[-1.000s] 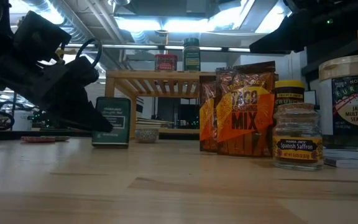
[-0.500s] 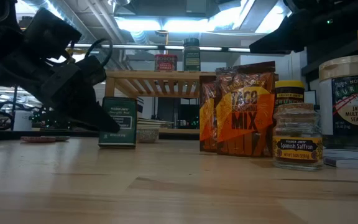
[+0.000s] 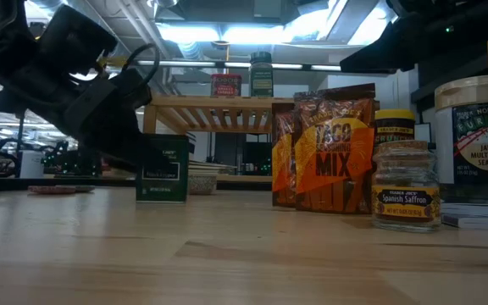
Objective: Shelf spices
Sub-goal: Remove the black seasoning can from the shelf
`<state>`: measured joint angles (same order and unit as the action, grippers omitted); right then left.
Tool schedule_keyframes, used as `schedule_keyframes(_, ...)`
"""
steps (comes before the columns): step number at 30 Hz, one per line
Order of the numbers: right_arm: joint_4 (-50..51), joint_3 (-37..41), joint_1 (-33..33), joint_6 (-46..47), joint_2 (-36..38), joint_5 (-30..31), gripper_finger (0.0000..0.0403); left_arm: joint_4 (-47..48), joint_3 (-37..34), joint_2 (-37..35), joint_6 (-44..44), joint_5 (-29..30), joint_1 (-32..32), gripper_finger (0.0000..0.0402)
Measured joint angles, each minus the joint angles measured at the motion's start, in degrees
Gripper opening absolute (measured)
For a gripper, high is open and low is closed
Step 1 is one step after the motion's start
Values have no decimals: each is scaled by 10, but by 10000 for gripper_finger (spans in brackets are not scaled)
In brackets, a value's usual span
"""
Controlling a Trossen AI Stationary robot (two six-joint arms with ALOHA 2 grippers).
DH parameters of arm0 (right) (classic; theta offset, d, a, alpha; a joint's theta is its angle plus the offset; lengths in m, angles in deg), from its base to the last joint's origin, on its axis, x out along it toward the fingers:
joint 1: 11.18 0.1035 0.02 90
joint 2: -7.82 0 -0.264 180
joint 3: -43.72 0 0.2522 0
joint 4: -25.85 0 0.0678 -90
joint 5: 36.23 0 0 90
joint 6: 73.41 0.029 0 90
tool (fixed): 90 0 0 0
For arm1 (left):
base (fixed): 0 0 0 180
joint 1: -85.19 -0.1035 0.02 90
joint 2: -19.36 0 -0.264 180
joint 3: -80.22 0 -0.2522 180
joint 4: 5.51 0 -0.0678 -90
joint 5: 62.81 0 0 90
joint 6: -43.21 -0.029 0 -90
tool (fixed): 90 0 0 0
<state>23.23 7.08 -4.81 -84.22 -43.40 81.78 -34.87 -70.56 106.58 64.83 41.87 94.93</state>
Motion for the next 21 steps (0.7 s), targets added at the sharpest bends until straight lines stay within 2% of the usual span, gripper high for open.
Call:
schedule_keyframes(14,0,0,0,0,0,0,392,0,47,0,-57,2,-2,194)
schedule_keyframes(21,0,0,0,0,0,0,392,0,72,0,-77,4,-29,194)
